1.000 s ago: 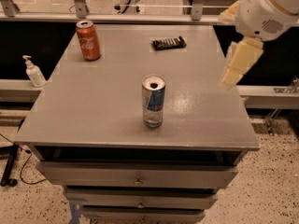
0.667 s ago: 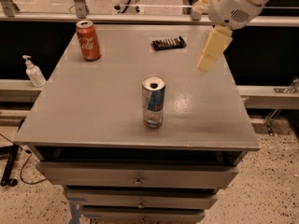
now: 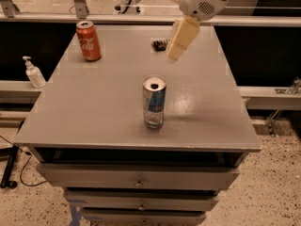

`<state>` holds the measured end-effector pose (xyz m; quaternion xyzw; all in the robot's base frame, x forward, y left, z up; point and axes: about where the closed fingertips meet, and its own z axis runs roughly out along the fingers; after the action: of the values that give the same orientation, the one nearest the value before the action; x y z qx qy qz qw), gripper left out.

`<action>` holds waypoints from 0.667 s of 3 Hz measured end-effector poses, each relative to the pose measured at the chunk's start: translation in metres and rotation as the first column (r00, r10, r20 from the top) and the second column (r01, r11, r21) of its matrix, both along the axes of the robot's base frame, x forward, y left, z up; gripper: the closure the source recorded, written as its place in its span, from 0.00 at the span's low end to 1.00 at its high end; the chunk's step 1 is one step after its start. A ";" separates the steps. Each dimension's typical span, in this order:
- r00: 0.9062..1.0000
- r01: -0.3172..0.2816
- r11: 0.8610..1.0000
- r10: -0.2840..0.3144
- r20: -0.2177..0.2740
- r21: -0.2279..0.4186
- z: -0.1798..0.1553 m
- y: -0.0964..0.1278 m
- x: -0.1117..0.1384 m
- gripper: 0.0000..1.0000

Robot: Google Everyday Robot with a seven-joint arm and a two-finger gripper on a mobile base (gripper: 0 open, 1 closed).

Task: Pick coke can

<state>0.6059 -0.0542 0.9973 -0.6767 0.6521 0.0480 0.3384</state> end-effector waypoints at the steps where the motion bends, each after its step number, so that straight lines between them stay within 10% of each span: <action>1: 1.000 0.025 0.999 -0.025 0.007 0.041 -0.001 0.000 0.003 0.00; 2: 0.999 0.050 0.988 -0.049 -0.008 0.148 -0.018 0.027 0.026 0.00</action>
Offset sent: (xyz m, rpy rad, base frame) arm 0.0716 0.0599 -0.0327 0.3232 -0.0182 -0.1087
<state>0.6318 -0.0274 0.9797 -0.6333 0.6640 0.0891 0.3874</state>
